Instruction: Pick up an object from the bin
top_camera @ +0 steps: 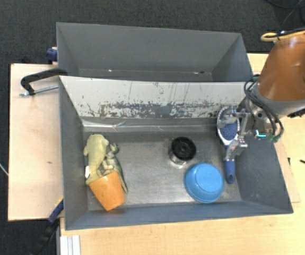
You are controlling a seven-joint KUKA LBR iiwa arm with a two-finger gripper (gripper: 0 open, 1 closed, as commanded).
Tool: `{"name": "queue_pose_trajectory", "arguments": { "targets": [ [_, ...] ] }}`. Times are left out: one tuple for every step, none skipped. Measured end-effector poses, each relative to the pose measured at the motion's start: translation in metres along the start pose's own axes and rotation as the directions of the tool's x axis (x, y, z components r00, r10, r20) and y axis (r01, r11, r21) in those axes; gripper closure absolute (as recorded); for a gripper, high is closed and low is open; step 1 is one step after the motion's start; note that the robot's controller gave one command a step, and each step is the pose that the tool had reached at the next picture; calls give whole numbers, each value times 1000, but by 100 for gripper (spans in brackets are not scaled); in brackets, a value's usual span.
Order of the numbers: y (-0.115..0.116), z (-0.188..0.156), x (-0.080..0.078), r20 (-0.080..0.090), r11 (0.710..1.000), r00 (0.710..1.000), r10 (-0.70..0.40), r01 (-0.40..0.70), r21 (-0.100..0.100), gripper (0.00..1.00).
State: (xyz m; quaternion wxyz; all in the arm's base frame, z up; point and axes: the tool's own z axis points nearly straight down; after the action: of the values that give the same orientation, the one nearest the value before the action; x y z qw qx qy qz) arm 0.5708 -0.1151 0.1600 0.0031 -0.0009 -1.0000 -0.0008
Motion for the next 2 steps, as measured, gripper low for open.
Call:
{"name": "queue_pose_trajectory", "arguments": {
  "targets": [
    [127, 88, -14, 10, 971, 971, -238, 237, 6, 0],
    [66, 58, -30, 14, 922, 922, -388, 388, 9, 0]
  ]
}}
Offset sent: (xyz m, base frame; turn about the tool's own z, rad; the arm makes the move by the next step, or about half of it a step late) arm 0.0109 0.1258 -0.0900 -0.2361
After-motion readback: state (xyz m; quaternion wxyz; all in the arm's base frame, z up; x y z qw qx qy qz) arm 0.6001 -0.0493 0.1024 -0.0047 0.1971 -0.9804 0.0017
